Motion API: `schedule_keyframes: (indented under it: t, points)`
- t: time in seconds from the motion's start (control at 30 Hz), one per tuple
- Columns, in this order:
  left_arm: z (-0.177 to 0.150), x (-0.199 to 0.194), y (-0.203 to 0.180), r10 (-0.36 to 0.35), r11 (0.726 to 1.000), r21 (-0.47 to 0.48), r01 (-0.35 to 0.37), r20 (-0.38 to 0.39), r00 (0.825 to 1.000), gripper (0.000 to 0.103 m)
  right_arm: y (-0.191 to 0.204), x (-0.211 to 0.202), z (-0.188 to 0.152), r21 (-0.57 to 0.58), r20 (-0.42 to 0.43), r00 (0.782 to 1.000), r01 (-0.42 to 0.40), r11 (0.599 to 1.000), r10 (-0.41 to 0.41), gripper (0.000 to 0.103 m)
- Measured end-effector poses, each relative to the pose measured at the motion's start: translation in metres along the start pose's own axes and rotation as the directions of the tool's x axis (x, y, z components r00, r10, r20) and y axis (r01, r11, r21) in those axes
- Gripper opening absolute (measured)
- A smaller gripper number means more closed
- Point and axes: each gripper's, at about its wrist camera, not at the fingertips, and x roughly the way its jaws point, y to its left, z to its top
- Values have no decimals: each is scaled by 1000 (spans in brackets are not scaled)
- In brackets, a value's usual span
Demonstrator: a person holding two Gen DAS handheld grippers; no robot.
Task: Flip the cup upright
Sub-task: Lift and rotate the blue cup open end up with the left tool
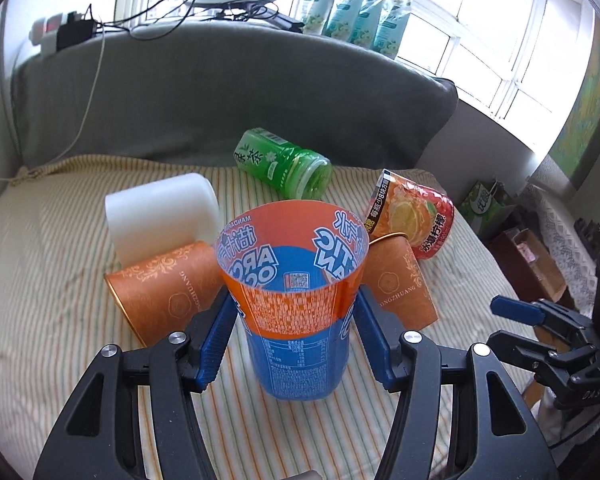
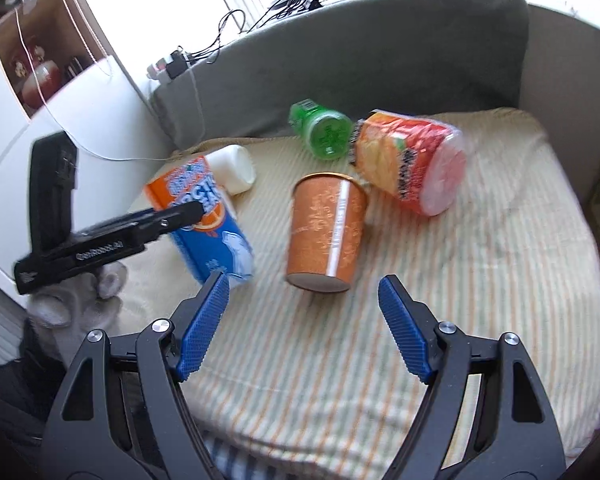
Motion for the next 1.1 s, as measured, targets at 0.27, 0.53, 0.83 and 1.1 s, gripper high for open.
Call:
schedule_keyframes:
  t: [0.27, 0.53, 0.83, 1.1]
  points:
    - [-2, -1, -8, 22, 999, 47, -23, 28, 999, 58, 1, -9, -7, -27, 56, 990, 128, 991, -126, 80]
    - [-2, 7, -11, 32, 997, 63, -34, 23, 999, 58, 3, -11, -12, -20, 61, 989, 138, 990, -136, 80]
    - [-7, 6, -22, 42, 993, 112, -46, 44, 998, 58, 2, -12, -11, -9, 63, 988, 140, 990, -140, 80]
    - [-10, 5, -28, 38, 989, 141, -45, 51, 998, 60, 1, -12, -11, -6, 63, 988, 141, 990, -141, 80]
